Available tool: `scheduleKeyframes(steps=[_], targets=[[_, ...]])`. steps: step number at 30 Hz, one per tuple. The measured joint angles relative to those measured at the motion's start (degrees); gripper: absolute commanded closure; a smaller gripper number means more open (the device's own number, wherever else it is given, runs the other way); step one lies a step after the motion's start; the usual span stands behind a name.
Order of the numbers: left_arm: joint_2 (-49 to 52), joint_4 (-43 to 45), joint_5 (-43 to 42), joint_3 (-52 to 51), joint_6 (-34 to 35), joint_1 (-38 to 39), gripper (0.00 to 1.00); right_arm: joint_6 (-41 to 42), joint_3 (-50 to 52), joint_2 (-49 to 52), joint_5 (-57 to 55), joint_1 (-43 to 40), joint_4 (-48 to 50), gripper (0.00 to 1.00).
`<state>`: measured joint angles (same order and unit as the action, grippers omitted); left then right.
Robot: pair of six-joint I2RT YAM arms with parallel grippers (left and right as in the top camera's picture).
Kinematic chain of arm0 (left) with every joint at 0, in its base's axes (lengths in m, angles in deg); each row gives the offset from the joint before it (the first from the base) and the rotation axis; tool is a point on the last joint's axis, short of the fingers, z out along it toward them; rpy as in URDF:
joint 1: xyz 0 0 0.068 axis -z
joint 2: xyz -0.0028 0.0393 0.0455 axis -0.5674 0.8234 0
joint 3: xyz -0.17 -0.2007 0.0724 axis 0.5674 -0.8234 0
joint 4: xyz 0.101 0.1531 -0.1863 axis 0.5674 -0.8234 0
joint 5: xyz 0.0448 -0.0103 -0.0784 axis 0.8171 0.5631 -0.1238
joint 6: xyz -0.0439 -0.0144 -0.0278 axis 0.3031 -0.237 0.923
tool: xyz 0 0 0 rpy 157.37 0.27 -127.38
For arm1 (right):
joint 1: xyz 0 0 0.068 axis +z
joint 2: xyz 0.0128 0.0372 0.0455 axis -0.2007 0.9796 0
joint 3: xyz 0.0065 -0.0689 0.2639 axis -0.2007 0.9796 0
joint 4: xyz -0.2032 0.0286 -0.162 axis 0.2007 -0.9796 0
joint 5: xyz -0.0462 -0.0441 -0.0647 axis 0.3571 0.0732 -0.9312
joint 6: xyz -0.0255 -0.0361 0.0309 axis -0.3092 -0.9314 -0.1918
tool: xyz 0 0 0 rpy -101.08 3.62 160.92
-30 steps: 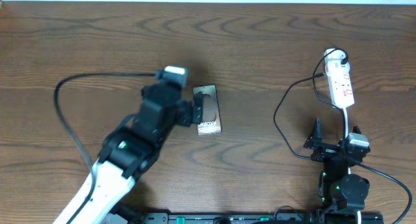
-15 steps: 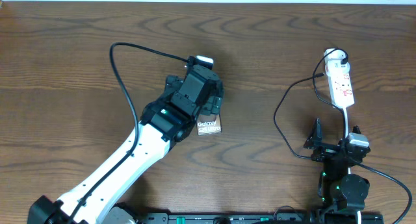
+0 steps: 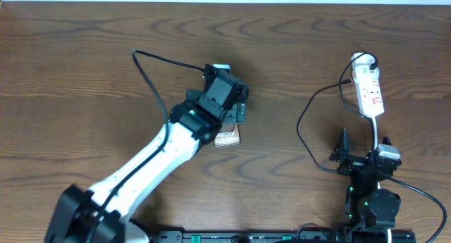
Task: Plug charger to phone and switch on socket
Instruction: 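Move the left gripper forward over the silver phone, then lower the left gripper and align its fingers around the phone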
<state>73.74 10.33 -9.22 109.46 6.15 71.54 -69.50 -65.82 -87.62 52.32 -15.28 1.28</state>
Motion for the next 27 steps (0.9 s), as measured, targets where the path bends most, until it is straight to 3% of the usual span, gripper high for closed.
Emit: scheduleKeyframes(steps=[8,27], targets=[[8.70,2.86,-0.02,0.00,3.82,0.00,0.02,0.00,0.00,0.00,0.00,0.00,0.00,0.01],[14.25,5.92,-1.53,0.00,5.97,0.00,0.02,0.00,0.00,0.00,-0.02,0.00,0.00,0.01]])
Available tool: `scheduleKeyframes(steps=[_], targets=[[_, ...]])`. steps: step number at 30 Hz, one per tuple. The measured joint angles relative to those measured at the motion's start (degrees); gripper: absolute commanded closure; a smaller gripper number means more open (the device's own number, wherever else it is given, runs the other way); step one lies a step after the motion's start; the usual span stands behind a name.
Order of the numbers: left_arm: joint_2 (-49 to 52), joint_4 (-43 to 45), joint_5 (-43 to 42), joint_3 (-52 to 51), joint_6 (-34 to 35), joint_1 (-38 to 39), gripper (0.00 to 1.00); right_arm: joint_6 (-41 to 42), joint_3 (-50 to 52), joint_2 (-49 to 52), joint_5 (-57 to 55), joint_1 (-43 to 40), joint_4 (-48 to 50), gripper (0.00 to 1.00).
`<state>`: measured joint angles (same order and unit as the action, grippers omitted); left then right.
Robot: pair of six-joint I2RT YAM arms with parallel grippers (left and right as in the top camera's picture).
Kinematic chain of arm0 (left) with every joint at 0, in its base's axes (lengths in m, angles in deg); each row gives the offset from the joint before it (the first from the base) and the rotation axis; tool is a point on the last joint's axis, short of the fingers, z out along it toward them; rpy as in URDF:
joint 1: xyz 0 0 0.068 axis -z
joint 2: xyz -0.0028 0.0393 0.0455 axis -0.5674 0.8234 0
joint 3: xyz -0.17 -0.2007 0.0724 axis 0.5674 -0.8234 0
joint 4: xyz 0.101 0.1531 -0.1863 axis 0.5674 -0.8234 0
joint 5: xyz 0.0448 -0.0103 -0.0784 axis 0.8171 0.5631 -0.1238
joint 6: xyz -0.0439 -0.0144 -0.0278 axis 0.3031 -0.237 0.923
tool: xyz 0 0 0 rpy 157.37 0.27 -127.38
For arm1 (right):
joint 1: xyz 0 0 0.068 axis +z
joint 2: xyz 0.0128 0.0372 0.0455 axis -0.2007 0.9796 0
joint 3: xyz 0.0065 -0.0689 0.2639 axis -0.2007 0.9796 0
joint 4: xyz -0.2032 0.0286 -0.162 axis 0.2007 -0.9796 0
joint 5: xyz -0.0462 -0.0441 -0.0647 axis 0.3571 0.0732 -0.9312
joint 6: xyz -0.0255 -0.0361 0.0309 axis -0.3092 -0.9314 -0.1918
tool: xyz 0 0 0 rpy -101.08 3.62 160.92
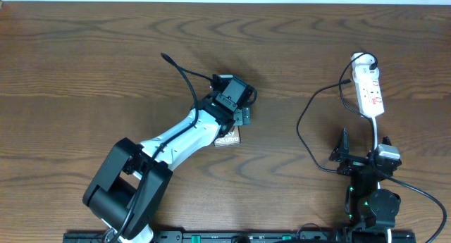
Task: Plug charger to phone and switch on socket
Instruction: 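Lower the left gripper and align its fingers around the phone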
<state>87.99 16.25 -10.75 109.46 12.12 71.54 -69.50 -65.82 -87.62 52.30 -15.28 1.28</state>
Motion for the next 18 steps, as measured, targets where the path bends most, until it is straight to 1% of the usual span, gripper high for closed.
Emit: scheduleKeyframes(steps=[6,12,18], targets=[[0.66,0.46,0.00,0.00,0.00,-0.02,0.02,0.00,0.00,0.00,0.00,0.00,0.00,0.01],[3.45,0.46,-0.24,0.00,0.00,-0.85,0.02,0.00,0.00,0.00,0.00,0.00,0.00,0.01],[5.07,0.90,-1.88,0.00,0.15,-1.73,0.02,0.00,0.00,0.00,0.00,0.00,0.00,0.01]])
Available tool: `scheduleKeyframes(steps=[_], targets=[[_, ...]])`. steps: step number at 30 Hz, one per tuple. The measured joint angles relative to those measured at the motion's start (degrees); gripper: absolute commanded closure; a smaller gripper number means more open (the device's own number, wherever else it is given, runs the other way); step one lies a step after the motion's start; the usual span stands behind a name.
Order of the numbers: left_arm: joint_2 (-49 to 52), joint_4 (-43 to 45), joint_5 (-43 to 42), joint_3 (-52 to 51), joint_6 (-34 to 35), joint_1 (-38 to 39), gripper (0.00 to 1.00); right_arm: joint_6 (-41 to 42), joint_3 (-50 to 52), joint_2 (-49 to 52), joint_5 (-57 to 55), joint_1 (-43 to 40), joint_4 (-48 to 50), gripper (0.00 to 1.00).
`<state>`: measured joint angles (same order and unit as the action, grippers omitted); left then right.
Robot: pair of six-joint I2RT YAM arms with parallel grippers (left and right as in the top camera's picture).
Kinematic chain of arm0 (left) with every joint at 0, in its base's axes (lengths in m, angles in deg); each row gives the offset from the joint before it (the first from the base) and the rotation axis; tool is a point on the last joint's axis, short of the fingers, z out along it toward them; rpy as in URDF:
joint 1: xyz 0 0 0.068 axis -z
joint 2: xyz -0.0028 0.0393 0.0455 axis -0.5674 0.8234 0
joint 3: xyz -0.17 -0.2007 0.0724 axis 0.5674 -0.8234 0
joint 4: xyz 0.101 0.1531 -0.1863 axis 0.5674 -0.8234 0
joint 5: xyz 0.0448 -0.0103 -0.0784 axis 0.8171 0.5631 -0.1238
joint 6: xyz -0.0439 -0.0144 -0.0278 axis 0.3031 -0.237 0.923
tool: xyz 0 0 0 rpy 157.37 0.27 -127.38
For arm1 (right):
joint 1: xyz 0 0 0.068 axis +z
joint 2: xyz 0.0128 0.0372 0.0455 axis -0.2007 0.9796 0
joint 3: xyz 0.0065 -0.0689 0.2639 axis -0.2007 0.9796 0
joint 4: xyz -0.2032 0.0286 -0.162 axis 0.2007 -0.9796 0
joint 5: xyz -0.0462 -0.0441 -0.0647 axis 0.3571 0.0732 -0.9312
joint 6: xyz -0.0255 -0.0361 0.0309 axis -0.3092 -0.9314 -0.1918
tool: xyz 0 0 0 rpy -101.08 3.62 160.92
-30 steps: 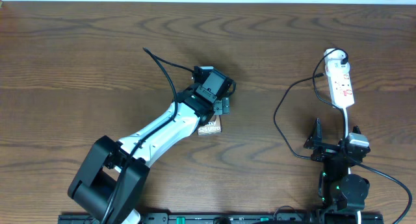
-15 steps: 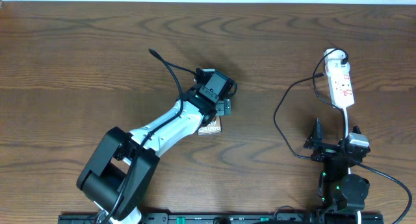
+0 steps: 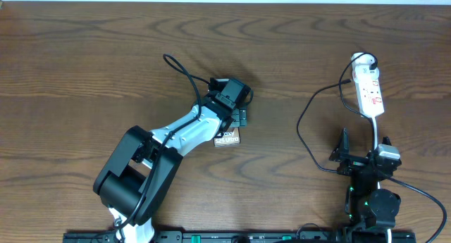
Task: Plug charger to phone and switch on socket
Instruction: 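Lower the left gripper and align its fingers around the phone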
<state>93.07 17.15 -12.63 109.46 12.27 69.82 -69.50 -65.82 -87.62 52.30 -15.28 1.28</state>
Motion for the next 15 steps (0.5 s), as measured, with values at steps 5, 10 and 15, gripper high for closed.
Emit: scheduleKeyframes(steps=[5,10,15], targets=[[0.00,-0.02,-0.22,0.00,0.02,0.00,0.02,0.00,0.00,0.00,0.02,0.00,0.00,0.01],[0.04,-0.52,-2.19,0.00,0.00,0.00,0.02,0.00,0.00,0.00,0.00,0.00,0.00,0.01],[0.04,-1.51,-3.02,0.00,0.00,0.00,0.02,0.00,0.00,0.00,0.00,0.00,0.00,0.01]])
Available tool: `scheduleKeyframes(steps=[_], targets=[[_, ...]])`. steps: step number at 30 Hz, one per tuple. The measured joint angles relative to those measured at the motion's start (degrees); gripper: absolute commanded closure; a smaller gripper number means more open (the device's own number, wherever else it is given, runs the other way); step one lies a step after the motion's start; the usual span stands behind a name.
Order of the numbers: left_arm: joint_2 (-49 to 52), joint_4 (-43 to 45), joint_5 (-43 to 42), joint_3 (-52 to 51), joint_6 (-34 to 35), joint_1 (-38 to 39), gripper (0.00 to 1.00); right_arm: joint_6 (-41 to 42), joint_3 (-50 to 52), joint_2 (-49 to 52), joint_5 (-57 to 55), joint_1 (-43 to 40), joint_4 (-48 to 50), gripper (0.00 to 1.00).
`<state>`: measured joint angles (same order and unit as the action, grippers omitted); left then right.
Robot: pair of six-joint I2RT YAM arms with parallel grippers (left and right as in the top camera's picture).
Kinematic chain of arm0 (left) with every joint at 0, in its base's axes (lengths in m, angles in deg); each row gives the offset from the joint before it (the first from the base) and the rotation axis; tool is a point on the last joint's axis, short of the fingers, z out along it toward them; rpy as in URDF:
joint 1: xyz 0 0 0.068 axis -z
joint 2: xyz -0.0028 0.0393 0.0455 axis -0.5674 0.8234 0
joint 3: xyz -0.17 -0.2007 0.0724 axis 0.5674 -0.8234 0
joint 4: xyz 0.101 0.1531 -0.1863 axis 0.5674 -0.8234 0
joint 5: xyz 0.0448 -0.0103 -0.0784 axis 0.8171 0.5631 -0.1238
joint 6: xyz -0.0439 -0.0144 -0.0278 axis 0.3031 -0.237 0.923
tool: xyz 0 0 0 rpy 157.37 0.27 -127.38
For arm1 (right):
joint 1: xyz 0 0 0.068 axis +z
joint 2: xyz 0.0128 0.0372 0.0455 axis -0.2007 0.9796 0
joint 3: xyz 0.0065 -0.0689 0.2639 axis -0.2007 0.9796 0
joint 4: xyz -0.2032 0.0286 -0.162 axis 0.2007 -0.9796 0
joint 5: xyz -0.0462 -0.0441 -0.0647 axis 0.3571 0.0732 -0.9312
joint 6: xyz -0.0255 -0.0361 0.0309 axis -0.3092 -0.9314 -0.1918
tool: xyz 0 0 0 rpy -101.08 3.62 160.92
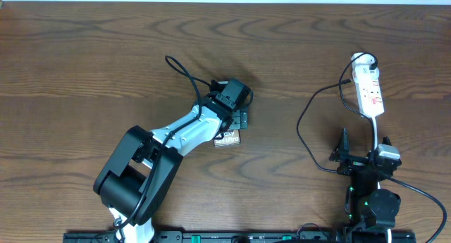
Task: Plug charger to phone and switch on socket
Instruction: 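Lower the left gripper and align its fingers around the phone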
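The phone [227, 138] lies near the table's middle. Only its near end with a white label shows; the rest is under my left wrist. My left gripper [241, 119] hangs over the phone, pointing down, and its jaw state is hidden by the wrist. The white socket strip [368, 88] lies at the far right. Its black charger cable [301, 127] loops left and then runs down toward my right gripper [344, 141]. That gripper rests at the near right with its fingers together in a narrow point, nothing visible between them. The cable's plug end cannot be made out.
The left arm's own black cable [184, 72] arches up behind the wrist. A black rail [225, 237] runs along the near table edge. Bare brown wood lies between the phone and the socket strip.
Hardly anything differs: the left wrist sits a hair lower over the phone. Phone, cable, socket strip and right arm are where they were.
At first the left arm reached out long from the near left, its gripper over the phone. Later its elbow stood folded up closer to the middle, the gripper still on the same spot. The phone's label kept its place and the right arm stayed parked throughout.
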<state>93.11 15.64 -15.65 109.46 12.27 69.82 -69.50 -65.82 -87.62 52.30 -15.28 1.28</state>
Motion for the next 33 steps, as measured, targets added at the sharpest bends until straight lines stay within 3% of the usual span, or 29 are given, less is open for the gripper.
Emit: scheduleKeyframes(steps=[11,22,33], targets=[[0.68,-0.31,0.22,0.35,0.00,0.02,0.01,0.00,0.00,0.00,0.00,0.00,0.00,0.01],[1.77,-0.07,1.84,1.29,-0.24,0.00,0.20,0.00,0.00,0.00,0.02,0.00,0.00,0.01],[1.81,-0.44,1.88,1.46,-0.17,0.00,0.28,0.00,0.00,0.00,0.00,0.00,0.00,0.01]])
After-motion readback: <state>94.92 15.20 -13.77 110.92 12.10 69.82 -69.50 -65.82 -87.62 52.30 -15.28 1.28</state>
